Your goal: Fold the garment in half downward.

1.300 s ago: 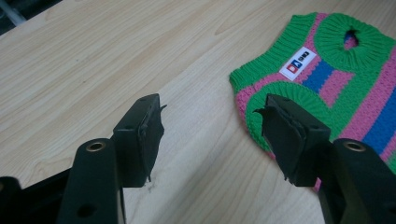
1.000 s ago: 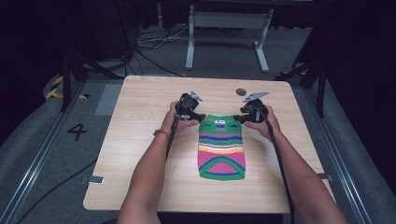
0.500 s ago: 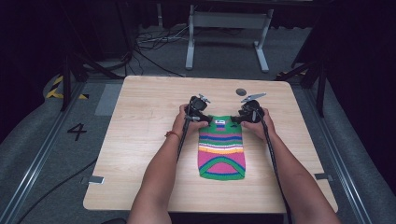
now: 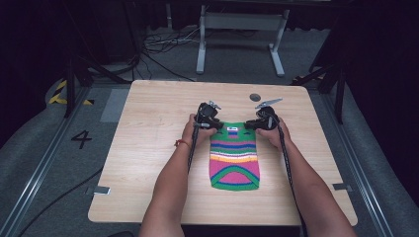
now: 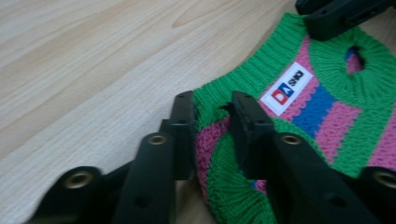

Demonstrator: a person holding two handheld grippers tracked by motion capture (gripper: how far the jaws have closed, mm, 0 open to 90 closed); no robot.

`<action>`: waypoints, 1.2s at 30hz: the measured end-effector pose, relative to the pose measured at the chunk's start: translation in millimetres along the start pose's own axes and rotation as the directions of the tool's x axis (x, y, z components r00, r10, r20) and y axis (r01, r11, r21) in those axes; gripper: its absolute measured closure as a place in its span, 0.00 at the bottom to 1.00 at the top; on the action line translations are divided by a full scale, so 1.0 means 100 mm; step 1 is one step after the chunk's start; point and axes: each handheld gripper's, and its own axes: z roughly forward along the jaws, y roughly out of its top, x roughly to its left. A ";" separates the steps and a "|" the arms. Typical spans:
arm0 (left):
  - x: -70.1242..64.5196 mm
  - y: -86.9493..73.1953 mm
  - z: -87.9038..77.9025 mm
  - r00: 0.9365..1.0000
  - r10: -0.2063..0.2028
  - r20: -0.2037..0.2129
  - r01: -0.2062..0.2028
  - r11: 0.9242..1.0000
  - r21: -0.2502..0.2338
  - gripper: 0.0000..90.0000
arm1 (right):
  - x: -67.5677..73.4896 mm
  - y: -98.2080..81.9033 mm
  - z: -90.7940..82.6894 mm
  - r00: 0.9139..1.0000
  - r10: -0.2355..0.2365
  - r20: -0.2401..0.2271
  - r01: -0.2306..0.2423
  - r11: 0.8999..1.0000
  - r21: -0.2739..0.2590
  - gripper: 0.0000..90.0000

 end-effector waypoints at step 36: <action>-0.29 0.08 -0.72 0.972 0.192 -0.133 -0.209 0.969 -0.132 0.93 | 0.38 0.19 -0.59 0.981 -0.193 0.011 0.192 0.967 -0.168 0.96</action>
